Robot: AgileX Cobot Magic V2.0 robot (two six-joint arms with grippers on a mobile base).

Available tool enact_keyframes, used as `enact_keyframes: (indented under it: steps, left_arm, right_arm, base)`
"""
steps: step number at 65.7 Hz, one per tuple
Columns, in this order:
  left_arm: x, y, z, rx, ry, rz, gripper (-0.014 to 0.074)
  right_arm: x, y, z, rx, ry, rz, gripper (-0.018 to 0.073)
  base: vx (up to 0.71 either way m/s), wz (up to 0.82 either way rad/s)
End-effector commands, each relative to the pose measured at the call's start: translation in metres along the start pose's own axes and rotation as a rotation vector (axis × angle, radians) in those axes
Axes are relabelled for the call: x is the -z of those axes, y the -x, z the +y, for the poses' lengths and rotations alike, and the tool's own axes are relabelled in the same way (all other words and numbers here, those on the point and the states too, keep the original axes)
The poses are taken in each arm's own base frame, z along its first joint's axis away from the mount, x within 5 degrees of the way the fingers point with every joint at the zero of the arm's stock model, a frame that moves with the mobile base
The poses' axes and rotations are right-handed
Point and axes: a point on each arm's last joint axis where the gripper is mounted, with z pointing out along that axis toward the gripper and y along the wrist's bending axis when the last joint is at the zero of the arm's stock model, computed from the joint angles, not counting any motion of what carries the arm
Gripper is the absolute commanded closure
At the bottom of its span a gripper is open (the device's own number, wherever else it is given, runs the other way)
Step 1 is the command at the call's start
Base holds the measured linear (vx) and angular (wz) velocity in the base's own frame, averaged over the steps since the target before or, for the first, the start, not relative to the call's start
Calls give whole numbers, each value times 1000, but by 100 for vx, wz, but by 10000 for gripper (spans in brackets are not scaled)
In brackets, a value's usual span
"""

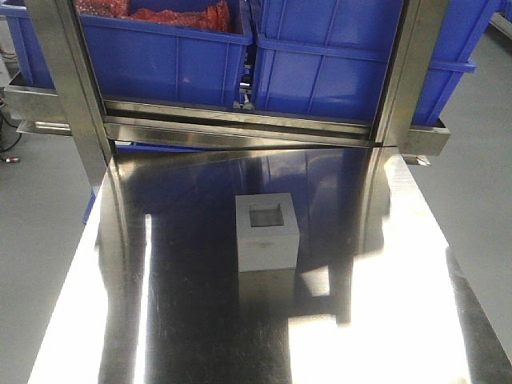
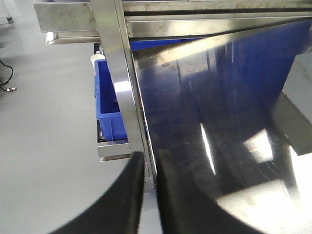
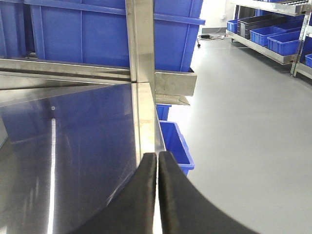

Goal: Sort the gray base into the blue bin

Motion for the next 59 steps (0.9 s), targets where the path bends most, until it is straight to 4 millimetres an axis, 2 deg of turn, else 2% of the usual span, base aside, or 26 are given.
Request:
enact_keyframes:
  steps: [1, 6, 11, 22, 34, 43, 50, 59]
  left_arm:
    - [4, 16, 0, 10, 2, -93, 265]
    - [4, 16, 0, 10, 2, -94, 35]
    - [4, 16, 0, 10, 2, -94, -139]
    - [4, 16, 0, 12, 1, -90, -126]
    - [4, 17, -1, 48, -13, -98, -73]
    - [-5, 21, -5, 76, -65, -94, -50]
    - [-17, 37, -9, 48, -117, -80, -50]
    - [-42, 70, -15, 42, -195, -60, -48]
  right_arm:
    - [-1, 5, 0, 16, -2, -56, 564]
    - [-1, 5, 0, 16, -2, -56, 564]
    - [-1, 5, 0, 16, -2, -56, 564]
    - [-1, 5, 0, 16, -2, -56, 564]
    - [-1, 5, 0, 16, -2, -56, 564]
    - [-1, 5, 0, 16, -2, -56, 564]
    - [-1, 5, 0, 16, -2, -56, 564]
    - [-1, 5, 0, 16, -2, -56, 564]
  base:
    - [0, 0]
    - [0, 0]
    - [0, 0]
    - [0, 0]
    - [0, 0]
    - [0, 0]
    - [0, 0]
    - [0, 0]
